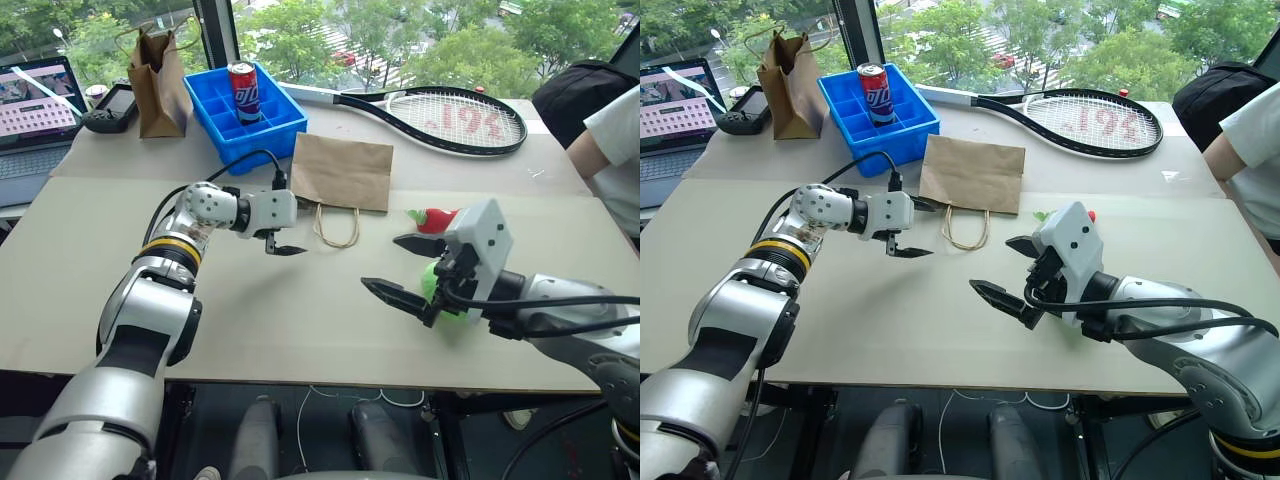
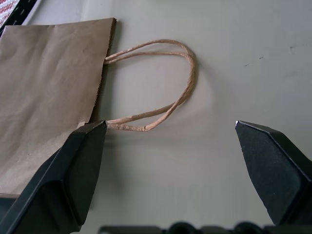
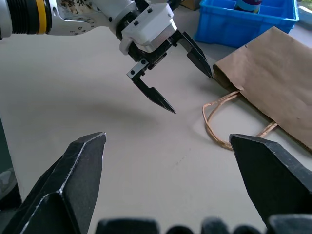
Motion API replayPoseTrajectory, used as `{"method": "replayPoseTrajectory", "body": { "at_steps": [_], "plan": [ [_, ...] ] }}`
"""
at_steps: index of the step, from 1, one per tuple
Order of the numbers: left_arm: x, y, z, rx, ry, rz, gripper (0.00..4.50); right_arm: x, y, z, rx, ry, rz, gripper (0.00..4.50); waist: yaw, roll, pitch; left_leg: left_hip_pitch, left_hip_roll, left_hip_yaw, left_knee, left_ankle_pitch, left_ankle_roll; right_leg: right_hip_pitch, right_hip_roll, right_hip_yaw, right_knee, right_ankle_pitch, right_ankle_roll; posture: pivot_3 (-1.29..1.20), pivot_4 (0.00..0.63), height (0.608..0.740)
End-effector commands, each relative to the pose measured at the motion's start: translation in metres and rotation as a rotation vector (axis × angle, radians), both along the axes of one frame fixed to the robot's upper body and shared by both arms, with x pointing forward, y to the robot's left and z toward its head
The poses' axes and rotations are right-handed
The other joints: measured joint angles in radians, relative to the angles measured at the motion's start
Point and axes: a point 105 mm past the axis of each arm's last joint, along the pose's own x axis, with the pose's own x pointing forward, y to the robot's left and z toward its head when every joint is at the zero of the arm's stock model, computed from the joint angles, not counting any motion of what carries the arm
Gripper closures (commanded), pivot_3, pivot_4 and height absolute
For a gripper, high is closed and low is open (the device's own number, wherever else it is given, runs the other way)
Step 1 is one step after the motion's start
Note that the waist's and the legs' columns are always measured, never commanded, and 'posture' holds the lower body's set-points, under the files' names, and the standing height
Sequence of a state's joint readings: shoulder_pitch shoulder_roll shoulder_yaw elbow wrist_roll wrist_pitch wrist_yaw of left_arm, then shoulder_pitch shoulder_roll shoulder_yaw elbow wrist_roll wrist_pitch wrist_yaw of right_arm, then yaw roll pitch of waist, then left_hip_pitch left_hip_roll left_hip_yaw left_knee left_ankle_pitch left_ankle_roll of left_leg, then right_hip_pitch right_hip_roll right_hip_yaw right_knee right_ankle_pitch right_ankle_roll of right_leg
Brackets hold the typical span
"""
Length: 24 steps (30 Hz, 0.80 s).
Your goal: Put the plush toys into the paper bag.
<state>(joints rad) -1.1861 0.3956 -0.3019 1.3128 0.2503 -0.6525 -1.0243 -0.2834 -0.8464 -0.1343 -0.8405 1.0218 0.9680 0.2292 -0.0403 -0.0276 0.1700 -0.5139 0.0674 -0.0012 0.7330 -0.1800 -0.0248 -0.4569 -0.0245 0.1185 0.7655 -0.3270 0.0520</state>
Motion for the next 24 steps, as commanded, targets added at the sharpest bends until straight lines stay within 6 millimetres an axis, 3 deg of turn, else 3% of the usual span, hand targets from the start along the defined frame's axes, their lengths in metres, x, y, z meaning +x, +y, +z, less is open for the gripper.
{"method": "replayPoseTrajectory", "body": {
  "at_steps": [1, 7, 10, 20, 24],
  "plan": [
    [0.007, -0.015, 0.01, -0.001, -0.073, 0.011, 0.0, -0.003, -0.003, 0.009, 0.013, -0.053, -0.05, 0.02, 0.002, 0.0, 0.0, 0.0, 0.0, 0.0, 0.0, 0.0, 0.0, 0.0, 0.0, 0.0, 0.0, 0.0, 0.0, 0.0, 0.15, 0.665],
    [0.011, -0.036, 0.002, -0.02, -0.084, 0.043, 0.0, -0.005, -0.008, 0.007, 0.033, -0.06, -0.127, 0.02, 0.002, 0.0, 0.0, 0.0, 0.0, 0.0, 0.001, 0.0, 0.0, 0.0, 0.0, 0.0, 0.0, 0.0, 0.0, 0.0, 0.15, 0.665],
    [0.009, -0.04, -0.006, 0.0, -0.072, 0.042, 0.66, -0.006, -0.01, 0.007, 0.027, -0.062, -0.145, 0.0, 0.0, 0.0, 0.0, 0.0, 0.0, 0.0, 0.001, 0.0, 0.0, 0.0, 0.0, 0.0, 0.001, 0.0, 0.0, 0.0, 0.15, 0.665],
    [0.007, -0.044, -0.018, -0.076, 0.073, 0.094, 4.34, -0.002, -0.014, 0.014, 0.006, -0.082, -0.178, 0.0, -0.002, 0.0, 0.0, 0.0, 0.0, 0.0, 0.001, 0.0, 0.0, 0.0, 0.0, 0.0, 0.001, 0.0, 0.0, 0.0, 0.15, 0.665],
    [0.005, -0.046, -0.002, -0.25, 0.222, 0.1, 4.46, 0.0, -0.013, 0.015, 0.006, -0.083, -0.171, 0.0, -0.002, 0.0, 0.0, 0.0, 0.0, -0.001, 0.001, 0.0, 0.0, 0.0, 0.0, 0.0, 0.001, 0.0, 0.0, 0.0, 0.15, 0.665]
  ]
}}
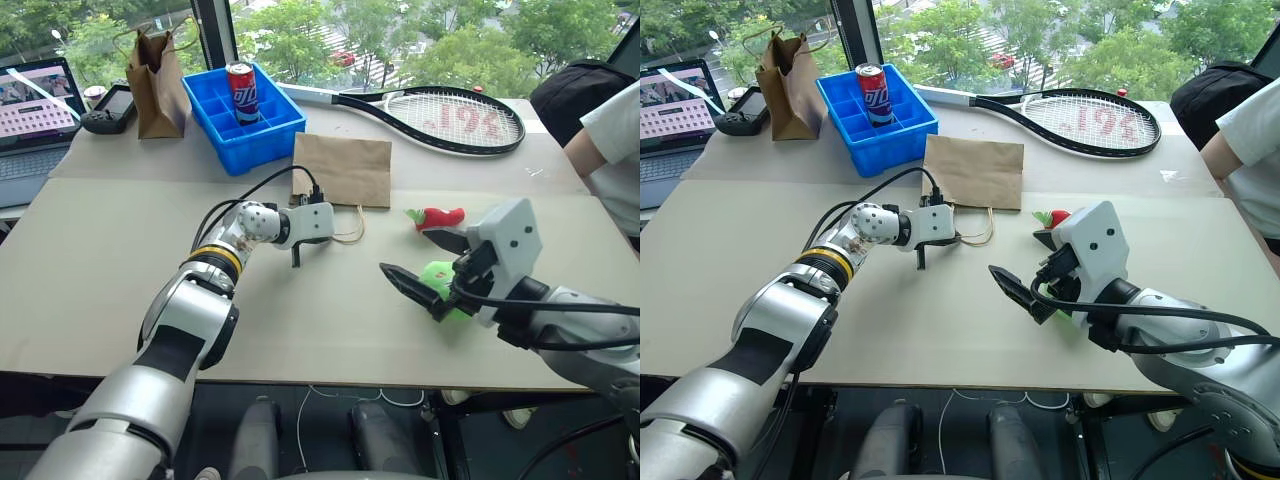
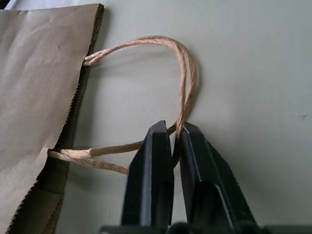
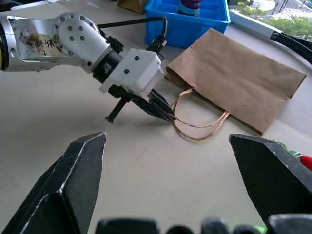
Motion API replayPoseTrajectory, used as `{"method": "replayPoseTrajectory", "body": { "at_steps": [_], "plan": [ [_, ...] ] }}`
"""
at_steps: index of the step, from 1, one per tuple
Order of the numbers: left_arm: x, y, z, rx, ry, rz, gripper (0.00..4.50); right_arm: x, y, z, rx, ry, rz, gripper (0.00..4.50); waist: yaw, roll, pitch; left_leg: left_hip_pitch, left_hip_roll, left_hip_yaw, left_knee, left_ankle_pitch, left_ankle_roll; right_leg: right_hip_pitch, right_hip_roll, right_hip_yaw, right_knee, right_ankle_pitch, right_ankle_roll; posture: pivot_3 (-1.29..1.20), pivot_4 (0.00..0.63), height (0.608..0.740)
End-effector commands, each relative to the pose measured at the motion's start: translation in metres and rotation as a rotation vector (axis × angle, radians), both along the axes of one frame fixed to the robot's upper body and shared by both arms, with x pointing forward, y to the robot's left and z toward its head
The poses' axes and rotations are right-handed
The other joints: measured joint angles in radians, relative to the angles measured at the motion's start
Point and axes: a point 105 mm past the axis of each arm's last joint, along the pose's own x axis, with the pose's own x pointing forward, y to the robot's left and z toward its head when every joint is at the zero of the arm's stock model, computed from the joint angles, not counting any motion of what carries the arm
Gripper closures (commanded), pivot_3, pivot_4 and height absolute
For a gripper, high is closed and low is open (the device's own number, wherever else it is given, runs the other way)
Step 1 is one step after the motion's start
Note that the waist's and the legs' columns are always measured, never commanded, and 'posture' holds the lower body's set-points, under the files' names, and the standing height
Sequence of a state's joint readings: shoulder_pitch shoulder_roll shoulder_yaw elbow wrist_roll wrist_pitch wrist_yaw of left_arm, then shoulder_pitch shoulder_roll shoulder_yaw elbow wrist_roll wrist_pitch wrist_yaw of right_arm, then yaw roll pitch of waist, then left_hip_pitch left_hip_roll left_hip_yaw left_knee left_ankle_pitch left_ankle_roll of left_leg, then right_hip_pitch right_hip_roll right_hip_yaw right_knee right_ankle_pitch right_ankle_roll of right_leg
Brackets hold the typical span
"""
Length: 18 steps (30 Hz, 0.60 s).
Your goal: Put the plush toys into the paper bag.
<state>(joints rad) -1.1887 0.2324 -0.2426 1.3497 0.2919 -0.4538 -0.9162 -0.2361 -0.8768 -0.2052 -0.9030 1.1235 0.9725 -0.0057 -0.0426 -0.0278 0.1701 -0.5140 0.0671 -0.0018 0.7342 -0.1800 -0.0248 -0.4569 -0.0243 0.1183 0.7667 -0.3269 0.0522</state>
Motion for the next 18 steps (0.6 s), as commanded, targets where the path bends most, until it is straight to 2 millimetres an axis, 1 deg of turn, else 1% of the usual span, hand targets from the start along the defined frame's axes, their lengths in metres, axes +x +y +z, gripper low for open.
{"method": "replayPoseTrajectory", "body": {
  "at_steps": [1, 3, 5, 8, 11, 13, 15, 16, 18],
  "plan": [
    [0.0, -0.002, 0.024, -0.192, 0.111, -0.001, 4.46, 0.001, 0.002, 0.006, -0.011, -0.027, 0.008, 0.0, -0.001, 0.0, 0.0, 0.0, 0.0, 0.0, 0.0, 0.0, 0.0, 0.0, 0.0, 0.0, 0.0, 0.0, 0.0, 0.0, 0.15, 0.665],
    [-0.004, 0.003, 0.037, -0.274, 0.19, -0.03, 4.46, 0.002, 0.003, 0.005, -0.013, -0.02, 0.016, 0.0, 0.0, 0.0, 0.0, 0.0, 0.0, 0.0, 0.0, 0.0, 0.0, 0.0, 0.0, 0.0, 0.0, 0.0, 0.0, 0.0, 0.15, 0.665],
    [-0.009, 0.011, 0.044, -0.318, 0.262, -0.064, 4.46, 0.003, 0.004, 0.003, -0.013, -0.016, 0.025, 0.0, -0.002, 0.0, 0.0, 0.0, 0.0, 0.0, 0.0, 0.0, 0.0, 0.0, 0.0, 0.0, 0.0, 0.0, 0.0, 0.0, 0.15, 0.665],
    [-0.02, 0.027, 0.049, -0.366, 0.388, -0.102, 4.46, 0.005, 0.007, 0.001, -0.007, -0.009, 0.044, 0.0, -0.005, 0.0, 0.0, 0.0, 0.0, 0.0, 0.0, 0.0, 0.0, 0.0, 0.0, 0.0, 0.0, 0.0, 0.0, 0.0, 0.15, 0.665],
    [-0.033, 0.037, 0.053, -0.395, 0.468, -0.11, 4.46, 0.004, 0.01, -0.002, -0.01, 0.001, 0.059, 0.0, -0.008, 0.0, 0.0, 0.002, 0.001, 0.0, -0.001, 0.0, 0.0, 0.0, 0.0, 0.0, 0.001, 0.0, 0.0, 0.0, 0.15, 0.665],
    [-0.055, 0.045, 0.062, -0.457, 0.623, -0.062, 4.46, 0.0, 0.013, -0.013, -0.01, 0.046, 0.083, 0.0, -0.007, 0.0, 0.0, 0.002, 0.001, 0.0, -0.001, 0.0, 0.0, 0.0, 0.0, 0.0, 0.001, 0.0, -0.001, 0.0, 0.15, 0.665],
    [-0.083, 0.049, 0.066, -0.455, 0.744, -0.041, 4.46, -0.004, 0.015, -0.023, -0.007, 0.087, 0.097, 0.0, -0.013, 0.0, 0.0, 0.001, 0.001, -0.001, -0.001, 0.0, 0.0, 0.0, 0.001, -0.001, 0.001, 0.0, -0.001, 0.0, 0.15, 0.665],
    [-0.091, 0.049, 0.068, -0.466, 0.792, -0.014, 4.46, -0.005, 0.016, -0.027, -0.001, 0.103, 0.098, 0.0, -0.015, 0.0, 0.0, 0.001, 0.002, -0.002, -0.002, 0.0, 0.0, 0.0, 0.001, -0.001, 0.001, 0.0, -0.001, 0.0, 0.15, 0.665],
    [-0.102, 0.047, 0.073, -0.477, 0.855, 0.029, 4.46, -0.008, 0.018, -0.033, 0.003, 0.124, 0.098, 0.0, -0.005, 0.0, 0.0, 0.001, 0.001, -0.003, -0.001, 0.0, 0.0, 0.001, 0.0, -0.003, 0.002, 0.0, -0.001, 0.0, 0.15, 0.665]
  ]
}}
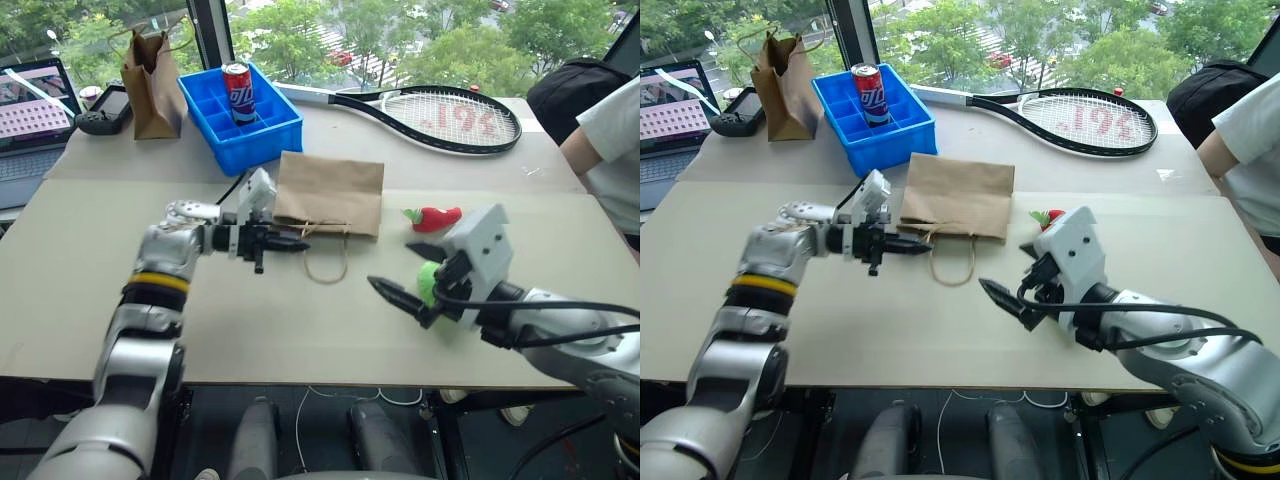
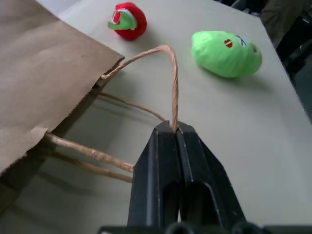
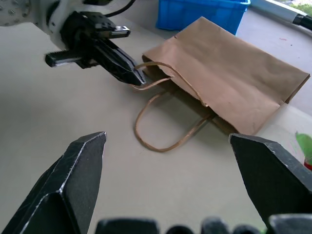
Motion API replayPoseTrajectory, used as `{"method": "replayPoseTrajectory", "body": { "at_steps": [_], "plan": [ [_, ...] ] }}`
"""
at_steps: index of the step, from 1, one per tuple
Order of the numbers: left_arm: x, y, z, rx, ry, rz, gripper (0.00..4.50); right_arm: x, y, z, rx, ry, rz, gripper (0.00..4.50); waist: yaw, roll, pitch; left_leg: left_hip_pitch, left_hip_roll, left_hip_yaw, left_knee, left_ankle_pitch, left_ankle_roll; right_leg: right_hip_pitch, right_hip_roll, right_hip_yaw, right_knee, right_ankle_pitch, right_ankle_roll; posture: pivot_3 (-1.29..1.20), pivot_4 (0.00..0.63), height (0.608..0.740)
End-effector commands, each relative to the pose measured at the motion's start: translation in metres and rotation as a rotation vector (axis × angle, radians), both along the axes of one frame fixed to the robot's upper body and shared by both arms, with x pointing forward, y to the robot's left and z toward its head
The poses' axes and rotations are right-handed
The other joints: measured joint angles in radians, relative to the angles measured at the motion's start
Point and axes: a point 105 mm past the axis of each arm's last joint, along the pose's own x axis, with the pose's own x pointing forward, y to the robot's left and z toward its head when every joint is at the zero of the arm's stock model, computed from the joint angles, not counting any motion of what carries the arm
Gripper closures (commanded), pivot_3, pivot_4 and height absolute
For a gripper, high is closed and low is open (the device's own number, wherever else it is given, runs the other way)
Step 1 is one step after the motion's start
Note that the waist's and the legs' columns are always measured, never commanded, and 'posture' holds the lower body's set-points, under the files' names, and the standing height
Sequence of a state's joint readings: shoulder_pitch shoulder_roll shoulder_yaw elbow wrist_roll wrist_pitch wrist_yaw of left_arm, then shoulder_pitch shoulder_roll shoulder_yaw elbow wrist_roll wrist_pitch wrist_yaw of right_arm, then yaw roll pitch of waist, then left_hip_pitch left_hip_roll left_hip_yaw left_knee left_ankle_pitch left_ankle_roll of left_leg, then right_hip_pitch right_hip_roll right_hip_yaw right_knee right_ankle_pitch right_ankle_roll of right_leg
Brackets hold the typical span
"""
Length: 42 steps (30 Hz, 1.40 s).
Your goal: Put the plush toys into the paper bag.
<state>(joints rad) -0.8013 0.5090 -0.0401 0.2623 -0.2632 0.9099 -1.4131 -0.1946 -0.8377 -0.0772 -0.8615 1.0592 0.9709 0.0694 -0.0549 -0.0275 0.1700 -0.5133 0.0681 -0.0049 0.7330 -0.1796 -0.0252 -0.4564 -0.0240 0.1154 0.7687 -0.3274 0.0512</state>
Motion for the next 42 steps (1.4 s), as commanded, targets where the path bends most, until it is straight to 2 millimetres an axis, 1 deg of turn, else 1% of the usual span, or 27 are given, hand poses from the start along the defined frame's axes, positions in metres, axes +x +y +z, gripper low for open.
{"method": "replayPoseTrajectory", "body": {
  "at_steps": [1, 4, 7, 8, 10, 11, 12, 13, 15, 16, 18, 20, 21, 24, 27, 30, 31, 33, 38, 40, 42],
  "plan": [
    [-0.025, -0.016, 0.03, -0.037, 0.102, 0.004, 4.46, -0.009, 0.007, -0.005, 0.0, -0.003, 0.026, 0.0, 0.012, 0.0, 0.0, 0.001, 0.0, -0.001, 0.001, 0.001, 0.0, 0.002, 0.0, -0.001, 0.0, 0.0, 0.0, 0.0, 0.15, 0.665],
    [-0.029, -0.023, 0.038, -0.053, 0.224, 0.085, 4.46, -0.018, 0.013, -0.018, 0.009, 0.046, 0.034, 0.0, 0.016, 0.0, 0.0, 0.005, 0.0, -0.002, 0.003, 0.001, 0.0, 0.008, 0.0, -0.002, -0.001, -0.004, 0.006, 0.0, 0.15, 0.665],
    [-0.028, -0.032, 0.041, -0.097, 0.306, 0.086, 4.5, -0.022, 0.016, -0.027, 0.039, 0.071, 0.011, 0.76, 0.013, 0.0, 0.0, 0.005, 0.0, -0.002, 0.004, 0.001, 0.0, 0.009, 0.0, -0.002, -0.002, -0.004, 0.007, 0.0, 0.15, 0.665],
    [-0.029, -0.035, 0.041, -0.107, 0.327, 0.073, 4.5, -0.021, 0.017, -0.03, 0.048, 0.076, -0.009, 1.18, 0.01, 0.0, 0.0, 0.005, 0.0, -0.002, 0.004, 0.001, 0.0, 0.009, 0.0, -0.002, -0.002, -0.004, 0.007, 0.0, 0.15, 0.665],
    [-0.029, -0.039, 0.041, -0.108, 0.343, 0.066, 4.5, -0.016, 0.016, -0.032, 0.073, 0.068, -0.058, 1.68, 0.006, 0.0, 0.0, 0.006, 0.0, -0.002, 0.003, 0.001, 0.0, 0.009, 0.001, -0.002, -0.002, -0.004, 0.006, 0.0, 0.15, 0.665],
    [-0.027, -0.041, 0.042, -0.115, 0.352, 0.071, 4.5, -0.012, 0.016, -0.034, 0.087, 0.059, -0.088, 2.19, 0.006, 0.0, 0.0, 0.006, 0.0, -0.002, 0.002, 0.001, 0.0, 0.009, 0.001, -0.001, -0.001, -0.004, 0.006, 0.0, 0.15, 0.665],
    [-0.024, -0.043, 0.045, -0.127, 0.361, 0.077, 4.5, -0.009, 0.016, -0.036, 0.094, 0.052, -0.104, 2.47, 0.008, 0.0, 0.0, 0.007, 0.0, -0.002, 0.001, 0.001, 0.0, 0.009, 0.001, -0.001, -0.001, -0.004, 0.006, 0.0, 0.15, 0.665],
    [-0.023, -0.045, 0.046, -0.136, 0.37, 0.082, 4.5, -0.007, 0.017, -0.037, 0.097, 0.046, -0.113, 2.87, 0.01, 0.0, 0.0, 0.008, 0.0, -0.002, 0.001, 0.001, 0.0, 0.009, 0.001, -0.001, -0.001, -0.004, 0.006, 0.0, 0.15, 0.665],
    [-0.021, -0.048, 0.053, -0.158, 0.388, 0.068, 4.5, 0.005, 0.019, -0.038, 0.159, 0.01, -0.167, 3.58, 0.012, 0.0, 0.0, 0.008, 0.0, -0.002, 0.001, 0.001, 0.0, 0.009, 0.001, -0.001, -0.001, -0.004, 0.006, 0.0, 0.15, 0.665],
    [-0.022, -0.049, 0.056, -0.167, 0.395, 0.057, 4.5, 0.011, 0.019, -0.039, 0.178, -0.01, -0.192, 3.85, 0.012, 0.0, 0.0, 0.008, 0.0, -0.002, 0.001, 0.001, 0.0, 0.009, 0.001, -0.001, -0.001, -0.004, 0.006, 0.0, 0.15, 0.665],
    [-0.021, -0.049, 0.061, -0.193, 0.421, 0.044, 4.5, 0.019, 0.023, -0.048, 0.221, -0.02, -0.215, 4.48, 0.012, 0.0, 0.0, 0.008, 0.0, -0.002, 0.001, 0.001, 0.0, 0.009, 0.001, -0.001, -0.002, -0.004, 0.006, 0.0, 0.15, 0.665],
    [-0.018, -0.047, 0.069, -0.217, 0.444, 0.042, 4.5, 0.03, 0.025, -0.063, 0.207, -0.032, -0.228, 4.48, 0.012, 0.0, 0.0, 0.008, 0.0, -0.001, 0.001, 0.001, 0.0, 0.009, 0.001, -0.001, -0.003, -0.004, 0.006, 0.0, 0.15, 0.665],
    [-0.018, -0.046, 0.072, -0.224, 0.45, 0.037, 4.5, 0.035, 0.026, -0.066, 0.214, -0.041, -0.238, 4.48, 0.011, 0.0, 0.0, 0.008, 0.0, -0.001, 0.001, 0.001, 0.0, 0.009, 0.001, -0.001, -0.003, -0.004, 0.006, 0.0, 0.15, 0.665],
    [-0.023, -0.046, 0.082, -0.236, 0.461, -0.008, 4.5, 0.053, 0.027, -0.066, 0.219, -0.099, -0.25, 4.48, 0.008, 0.0, 0.0, 0.007, 0.0, -0.001, 0.001, 0.001, 0.0, 0.007, 0.001, 0.0, -0.001, -0.004, 0.006, 0.0, 0.15, 0.665],
    [-0.028, -0.048, 0.086, -0.233, 0.467, -0.037, 4.5, 0.066, 0.03, -0.07, 0.215, -0.125, -0.242, 4.48, 0.01, 0.0, 0.0, 0.006, 0.0, 0.0, 0.001, 0.001, 0.0, 0.005, 0.001, 0.0, 0.0, -0.003, 0.006, 0.0, 0.15, 0.665],
    [-0.031, -0.049, 0.088, -0.226, 0.465, -0.044, 4.5, 0.073, 0.034, -0.06, 0.235, -0.17, -0.219, 4.48, 0.012, 0.0, 0.0, 0.005, 0.0, 0.0, 0.001, 0.001, 0.0, 0.004, 0.001, 0.0, 0.0, -0.003, 0.005, 0.0, 0.15, 0.665],
    [-0.031, -0.049, 0.088, -0.226, 0.464, -0.041, 4.5, 0.073, 0.035, -0.053, 0.246, -0.188, -0.208, 4.48, 0.013, 0.0, 0.0, 0.004, 0.0, 0.0, 0.001, 0.001, 0.0, 0.003, 0.001, 0.0, 0.0, -0.002, 0.004, 0.0, 0.15, 0.665],
    [-0.032, -0.05, 0.088, -0.227, 0.464, -0.037, 4.5, 0.072, 0.036, -0.045, 0.254, -0.204, -0.194, 4.48, 0.013, 0.0, 0.0, 0.003, 0.0, 0.0, 0.001, 0.001, 0.0, 0.002, 0.001, 0.0, 0.001, -0.001, 0.001, 0.0, 0.15, 0.665],
    [-0.033, -0.053, 0.088, -0.228, 0.458, -0.029, 4.5, 0.062, 0.039, -0.054, 0.158, -0.137, -0.123, 4.48, 0.013, 0.0, 0.0, 0.002, 0.0, -0.001, 0.001, 0.001, 0.0, 0.001, 0.001, 0.0, 0.001, 0.0, 0.0, 0.0, 0.15, 0.665],
    [-0.033, -0.053, 0.086, -0.228, 0.457, -0.021, 4.5, 0.05, 0.03, -0.055, 0.081, -0.107, -0.097, 4.48, 0.014, 0.0, 0.0, 0.002, 0.0, -0.001, 0.001, 0.001, 0.0, 0.001, 0.001, 0.0, 0.001, 0.0, 0.0, 0.0, 0.15, 0.665],
    [-0.034, -0.053, 0.084, -0.229, 0.459, -0.017, 4.5, 0.04, 0.024, -0.045, 0.071, -0.105, -0.081, 4.48, 0.015, 0.0, 0.0, 0.002, -0.001, 0.0, 0.001, 0.001, 0.0, 0.001, 0.0, 0.0, 0.001, 0.0, 0.0, 0.0, 0.15, 0.665]
  ]
}}
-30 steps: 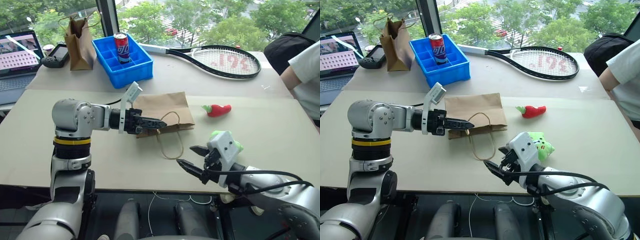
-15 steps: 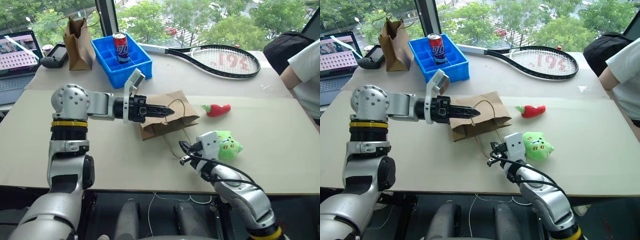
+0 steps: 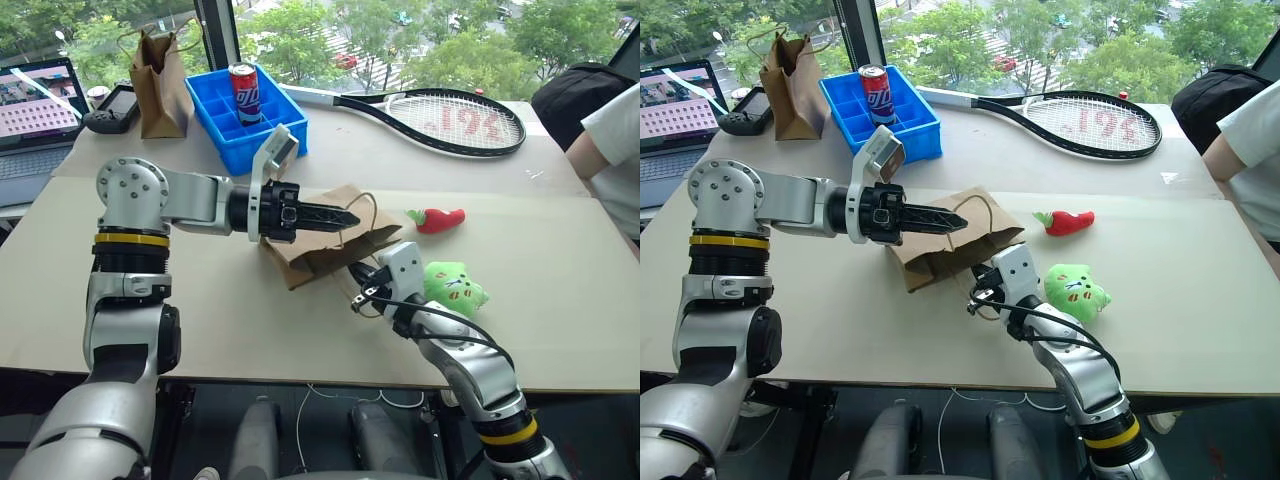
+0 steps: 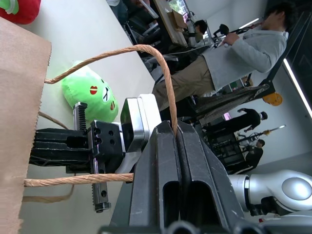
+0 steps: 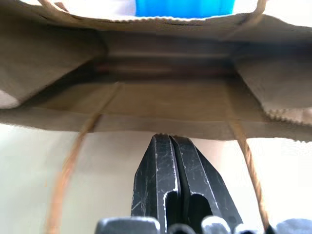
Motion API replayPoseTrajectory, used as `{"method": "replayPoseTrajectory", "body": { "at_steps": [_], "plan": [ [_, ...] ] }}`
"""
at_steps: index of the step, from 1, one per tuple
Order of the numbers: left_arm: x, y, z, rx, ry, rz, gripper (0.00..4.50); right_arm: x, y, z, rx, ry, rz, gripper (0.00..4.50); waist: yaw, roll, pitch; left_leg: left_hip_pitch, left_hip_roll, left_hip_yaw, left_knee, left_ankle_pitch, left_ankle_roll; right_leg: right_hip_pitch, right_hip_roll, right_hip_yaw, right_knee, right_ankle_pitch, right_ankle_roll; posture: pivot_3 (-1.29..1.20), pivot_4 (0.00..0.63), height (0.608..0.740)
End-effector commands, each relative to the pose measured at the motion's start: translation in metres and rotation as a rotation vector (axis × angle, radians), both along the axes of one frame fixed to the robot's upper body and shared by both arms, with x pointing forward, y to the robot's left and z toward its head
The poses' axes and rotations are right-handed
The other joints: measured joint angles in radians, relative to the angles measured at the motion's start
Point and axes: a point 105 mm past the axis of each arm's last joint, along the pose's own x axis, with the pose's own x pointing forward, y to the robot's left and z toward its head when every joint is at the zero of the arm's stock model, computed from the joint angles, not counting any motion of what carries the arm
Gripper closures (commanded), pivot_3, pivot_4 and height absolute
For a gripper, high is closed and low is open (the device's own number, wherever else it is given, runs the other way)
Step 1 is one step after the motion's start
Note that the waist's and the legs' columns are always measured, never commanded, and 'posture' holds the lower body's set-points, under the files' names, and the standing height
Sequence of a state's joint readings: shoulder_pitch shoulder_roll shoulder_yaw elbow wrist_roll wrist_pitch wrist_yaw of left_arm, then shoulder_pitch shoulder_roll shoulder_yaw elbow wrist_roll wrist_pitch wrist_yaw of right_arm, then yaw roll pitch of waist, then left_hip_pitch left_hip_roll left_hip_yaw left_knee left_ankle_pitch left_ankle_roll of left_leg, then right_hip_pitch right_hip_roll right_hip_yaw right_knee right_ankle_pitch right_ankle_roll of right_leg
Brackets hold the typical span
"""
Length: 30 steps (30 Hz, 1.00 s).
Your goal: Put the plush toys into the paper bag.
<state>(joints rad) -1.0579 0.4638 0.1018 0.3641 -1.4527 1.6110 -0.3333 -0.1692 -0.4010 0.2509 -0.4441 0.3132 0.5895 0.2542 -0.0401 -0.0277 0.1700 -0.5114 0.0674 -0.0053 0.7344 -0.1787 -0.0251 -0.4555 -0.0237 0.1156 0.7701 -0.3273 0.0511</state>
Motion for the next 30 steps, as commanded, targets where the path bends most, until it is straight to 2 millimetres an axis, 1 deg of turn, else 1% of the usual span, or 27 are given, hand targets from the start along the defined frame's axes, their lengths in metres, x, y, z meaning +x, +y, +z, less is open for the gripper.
{"method": "replayPoseTrajectory", "body": {
  "at_steps": [1, 4, 7, 9, 12, 14, 16, 19, 23, 24, 26, 28, 30],
  "plan": [
    [-0.005, 0.001, 0.008, -0.031, -0.035, -0.007, 4.5, -0.018, -0.008, 0.03, -0.008, -0.037, 0.039, 4.48, 0.0, 0.0, 0.0, 0.0, 0.0, 0.0, 0.0, 0.0, 0.0, 0.0, 0.0, 0.0, 0.0, 0.0, 0.0, 0.0, 0.15, 0.665],
    [-0.007, 0.0, 0.007, -0.037, -0.031, -0.007, 4.5, -0.021, -0.007, 0.044, -0.009, -0.058, 0.06, 4.48, -0.003, 0.0, 0.0, 0.0, 0.0, 0.0, 0.0, 0.0, 0.0, 0.0, 0.0, 0.0, 0.0, 0.0, 0.0, 0.0, 0.15, 0.665],
    [-0.006, -0.002, 0.008, -0.045, -0.026, -0.006, 4.5, -0.018, -0.004, 0.053, 0.018, -0.078, 0.06, 4.48, -0.004, 0.0, 0.0, 0.001, 0.0, 0.0, 0.0, 0.0, 0.0, 0.0, 0.0, 0.0, 0.0, 0.0, 0.0, 0.0, 0.15, 0.665],
    [-0.007, -0.003, 0.01, -0.049, -0.027, -0.01, 4.5, -0.013, -0.001, 0.053, 0.015, -0.08, 0.058, 4.48, -0.003, 0.0, 0.0, 0.001, 0.0, 0.0, 0.0, 0.0, 0.0, 0.0, 0.0, 0.0, 0.0, 0.0, 0.0, 0.0, 0.15, 0.665],
    [-0.009, -0.006, 0.013, -0.056, -0.032, -0.02, 4.5, -0.001, 0.009, 0.046, -0.036, -0.081, 0.075, 4.48, -0.003, 0.0, 0.0, 0.0, 0.0, 0.0, 0.0, 0.0, 0.0, 0.0, 0.0, 0.0, 0.0, 0.0, 0.0, 0.0, 0.15, 0.665],
    [-0.01, -0.008, 0.015, -0.06, -0.036, -0.022, 4.5, 0.01, 0.017, 0.046, -0.024, -0.08, 0.069, 4.48, -0.003, 0.0, 0.0, 0.0, 0.0, 0.0, 0.0, 0.0, 0.0, 0.0, 0.0, 0.001, -0.001, 0.0, 0.0, 0.0, 0.15, 0.665],
    [-0.01, -0.008, 0.016, -0.064, -0.037, -0.02, 4.5, 0.019, 0.024, 0.039, -0.041, -0.068, 0.069, 4.48, -0.003, 0.0, 0.0, 0.0, 0.0, 0.0, 0.0, 0.0, 0.0, 0.0, 0.0, 0.001, 0.0, 0.0, 0.0, 0.0, 0.15, 0.665],
    [-0.007, -0.006, 0.018, -0.076, -0.033, 0.002, 4.5, 0.029, 0.03, 0.019, -0.013, -0.02, 0.05, 4.48, -0.003, 0.0, 0.0, 0.0, 0.0, 0.0, -0.001, 0.0, 0.0, -0.001, 0.0, 0.001, -0.001, 0.0, -0.001, 0.0, 0.15, 0.665],
    [-0.004, -0.002, 0.02, -0.082, -0.036, 0.033, 4.5, 0.038, 0.032, -0.003, 0.038, 0.014, 0.008, 4.48, -0.002, 0.0, 0.0, 0.0, 0.0, 0.0, -0.001, 0.0, 0.0, -0.001, 0.0, 0.0, -0.001, 0.0, 0.0, 0.0, 0.15, 0.665],
    [-0.002, 0.0, 0.022, -0.08, -0.048, 0.045, 4.5, 0.04, 0.031, -0.009, 0.068, 0.044, -0.011, 4.48, -0.002, 0.0, 0.0, -0.001, 0.0, 0.0, 0.0, 0.0, 0.0, -0.001, 0.0, 0.0, -0.001, 0.0, 0.0, 0.0, 0.15, 0.665],
    [0.003, 0.004, 0.03, -0.077, -0.075, 0.076, 4.5, 0.043, 0.029, -0.02, 0.112, 0.092, -0.039, 4.48, -0.003, 0.0, 0.0, 0.0, 0.0, 0.0, 0.0, 0.0, 0.0, -0.001, 0.0, 0.0, 0.0, 0.0, -0.001, 0.0, 0.15, 0.665],
    [0.008, 0.009, 0.042, -0.076, -0.117, 0.101, 4.5, 0.043, 0.029, -0.029, 0.097, 0.118, -0.038, 4.48, -0.005, 0.0, 0.0, 0.0, 0.0, 0.0, 0.0, 0.0, 0.0, -0.001, 0.0, 0.0, 0.0, 0.0, -0.001, 0.0, 0.15, 0.665],
    [0.011, 0.013, 0.054, -0.073, -0.166, 0.116, 4.5, 0.043, 0.028, -0.034, 0.089, 0.135, -0.043, 4.48, -0.007, 0.0, 0.0, 0.0, 0.0, 0.0, 0.0, 0.001, -0.002, -0.001, 0.001, 0.0, 0.0, 0.0, 0.0, 0.0, 0.15, 0.665]
  ]
}}
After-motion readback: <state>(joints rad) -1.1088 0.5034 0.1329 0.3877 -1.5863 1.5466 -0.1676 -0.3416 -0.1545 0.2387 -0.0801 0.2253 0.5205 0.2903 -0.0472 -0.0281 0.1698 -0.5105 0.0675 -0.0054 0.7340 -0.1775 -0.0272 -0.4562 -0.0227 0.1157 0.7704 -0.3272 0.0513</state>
